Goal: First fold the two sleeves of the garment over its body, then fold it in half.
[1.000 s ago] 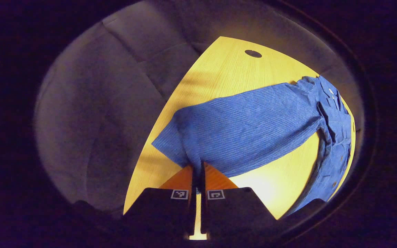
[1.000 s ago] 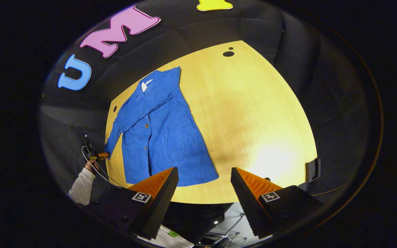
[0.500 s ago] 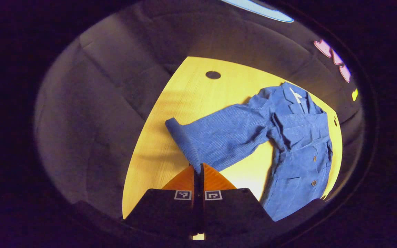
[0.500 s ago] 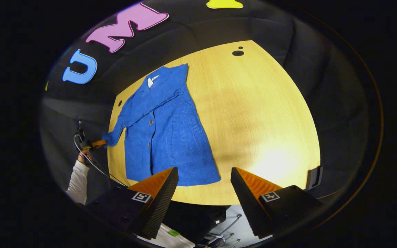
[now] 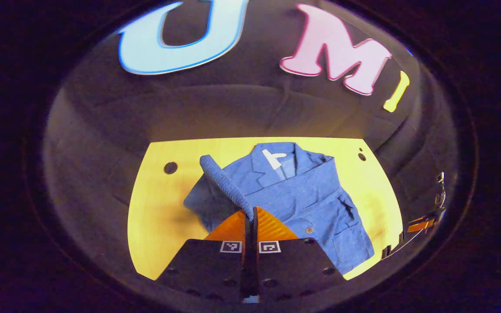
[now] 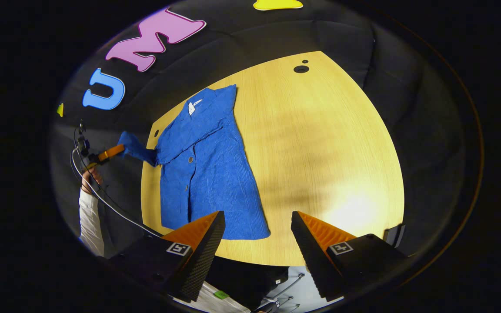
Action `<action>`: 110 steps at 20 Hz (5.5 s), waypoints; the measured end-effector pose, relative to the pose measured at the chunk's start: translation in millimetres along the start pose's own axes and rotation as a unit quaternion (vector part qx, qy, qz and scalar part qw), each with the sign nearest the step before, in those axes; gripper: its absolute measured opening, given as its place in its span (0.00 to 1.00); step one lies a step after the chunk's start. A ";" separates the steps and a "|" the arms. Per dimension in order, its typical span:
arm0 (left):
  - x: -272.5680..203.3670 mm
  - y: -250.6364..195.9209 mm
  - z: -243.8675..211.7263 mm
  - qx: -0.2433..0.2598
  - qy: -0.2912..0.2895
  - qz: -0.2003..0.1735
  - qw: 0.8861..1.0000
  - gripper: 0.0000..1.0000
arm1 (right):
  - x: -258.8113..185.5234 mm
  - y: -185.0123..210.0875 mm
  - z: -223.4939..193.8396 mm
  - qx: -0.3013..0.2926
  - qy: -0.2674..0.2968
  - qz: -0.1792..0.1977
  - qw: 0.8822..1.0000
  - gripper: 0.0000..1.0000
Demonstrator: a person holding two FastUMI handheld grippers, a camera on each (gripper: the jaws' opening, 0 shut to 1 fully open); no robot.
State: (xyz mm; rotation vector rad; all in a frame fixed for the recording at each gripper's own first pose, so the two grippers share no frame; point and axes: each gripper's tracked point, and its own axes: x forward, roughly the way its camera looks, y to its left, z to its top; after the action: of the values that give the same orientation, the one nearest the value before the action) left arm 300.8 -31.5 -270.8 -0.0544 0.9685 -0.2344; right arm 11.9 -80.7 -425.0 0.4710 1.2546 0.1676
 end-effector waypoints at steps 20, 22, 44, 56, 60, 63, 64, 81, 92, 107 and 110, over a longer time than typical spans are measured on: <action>208.9 -245.3 9.1 0.099 0.138 -0.101 0.980 0.30 | -18.0 -103.9 -47.8 0.105 0.002 -0.017 0.994 0.98; 203.6 -256.2 14.2 0.084 0.117 -0.119 0.982 0.57 | -13.3 -99.1 -46.5 0.106 0.004 -0.011 0.994 0.98; -0.9 -32.3 -359.3 -0.174 0.256 0.026 0.951 0.86 | 102.0 11.6 -74.6 -0.072 0.103 -0.072 0.989 0.99; 1.8 -15.3 -398.8 -0.125 0.302 0.066 0.943 0.86 | 141.8 -10.6 -108.3 -0.087 0.164 -0.145 0.972 0.99; 10.4 -16.7 -389.0 -0.108 0.298 0.073 0.946 0.85 | 143.5 -11.3 -103.6 -0.074 0.156 -0.152 0.973 0.98; 16.4 -22.0 -379.0 -0.102 0.296 0.070 0.947 0.85 | 146.1 -6.6 -104.4 -0.072 0.156 -0.153 0.973 0.98; 17.0 -26.7 -377.0 -0.104 0.295 0.066 0.948 0.86 | 146.6 -3.9 -105.9 -0.071 0.158 -0.151 0.973 0.99; 28.6 -35.8 -370.5 -0.095 0.324 0.047 0.940 0.86 | 155.6 12.0 -110.6 -0.086 0.181 -0.185 0.962 0.87; 22.7 -39.3 -365.3 -0.130 0.315 -0.016 0.940 0.05 | 163.8 44.2 -118.7 -0.054 0.178 -0.104 0.977 0.05; -49.8 -46.8 -207.9 -0.092 0.145 -0.124 0.977 0.05 | 51.8 161.3 1.4 -0.013 -0.029 -0.017 0.999 0.05; -51.3 -31.1 -160.6 -0.098 0.120 -0.128 0.980 0.05 | 50.4 186.7 48.8 0.002 -0.073 -0.005 0.997 0.05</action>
State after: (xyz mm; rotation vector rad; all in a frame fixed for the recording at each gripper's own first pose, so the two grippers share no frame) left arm 135.7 -41.0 -315.7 -0.3393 1.2249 -0.3884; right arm 98.2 92.6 -377.5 0.4717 1.1145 0.1190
